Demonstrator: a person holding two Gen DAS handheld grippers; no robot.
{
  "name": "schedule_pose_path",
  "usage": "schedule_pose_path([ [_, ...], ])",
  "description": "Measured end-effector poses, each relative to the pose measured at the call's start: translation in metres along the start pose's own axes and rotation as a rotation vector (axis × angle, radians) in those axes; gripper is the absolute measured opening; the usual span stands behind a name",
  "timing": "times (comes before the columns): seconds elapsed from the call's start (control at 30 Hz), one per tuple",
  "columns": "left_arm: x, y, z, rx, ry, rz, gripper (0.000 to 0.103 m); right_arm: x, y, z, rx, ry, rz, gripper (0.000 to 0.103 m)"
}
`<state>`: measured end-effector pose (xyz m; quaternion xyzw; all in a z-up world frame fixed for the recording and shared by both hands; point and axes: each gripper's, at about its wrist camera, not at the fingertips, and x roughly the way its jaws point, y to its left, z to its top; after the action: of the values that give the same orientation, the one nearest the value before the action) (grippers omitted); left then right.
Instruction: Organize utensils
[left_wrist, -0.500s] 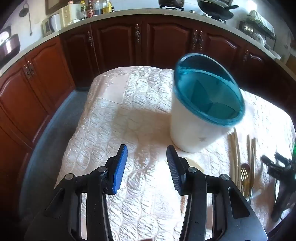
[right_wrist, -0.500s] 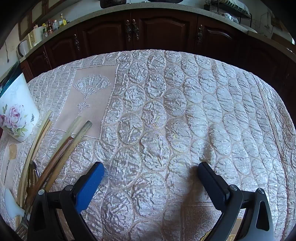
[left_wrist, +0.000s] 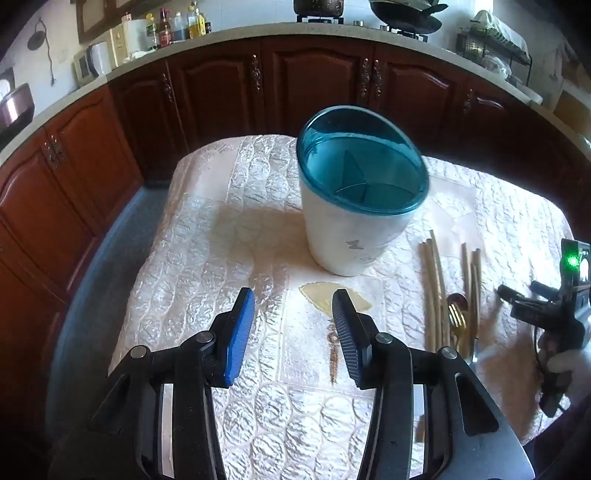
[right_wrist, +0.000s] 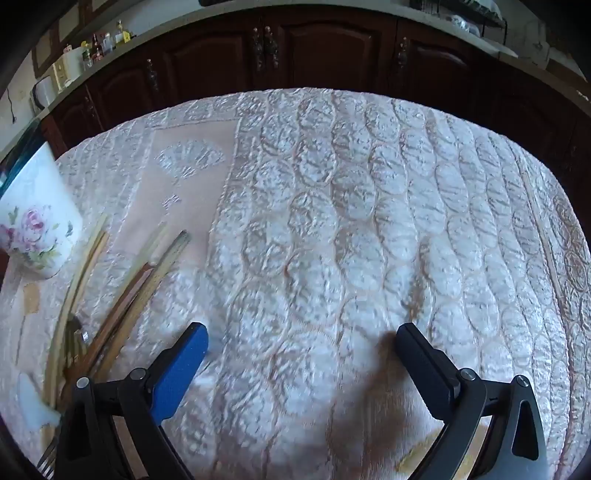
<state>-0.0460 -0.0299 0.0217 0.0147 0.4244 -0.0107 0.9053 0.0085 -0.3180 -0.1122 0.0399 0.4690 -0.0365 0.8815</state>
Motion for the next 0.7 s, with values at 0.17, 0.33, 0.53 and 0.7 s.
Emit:
schedule_pose_path([
  [0.17,-0.013,-0.006,0.0,0.009,-0.022,-0.032,0.043,-0.055,0.01,-0.017,0.004,-0.044,0.033,0.099],
  [0.33,-0.027,-0.016,0.003,0.016,-0.054,-0.066,0.043,-0.12,0.027,-0.025,0.012,-0.12,0.088,0.099],
  [0.53,-0.05,-0.026,0.005,0.029,-0.103,-0.094,0.043,-0.169,0.067,-0.023,0.004,-0.204,0.084,0.099],
  [0.7,-0.066,-0.035,0.003,0.039,-0.129,-0.111,0.043,-0.2,0.076,-0.02,0.028,-0.276,0.088,0.099],
])
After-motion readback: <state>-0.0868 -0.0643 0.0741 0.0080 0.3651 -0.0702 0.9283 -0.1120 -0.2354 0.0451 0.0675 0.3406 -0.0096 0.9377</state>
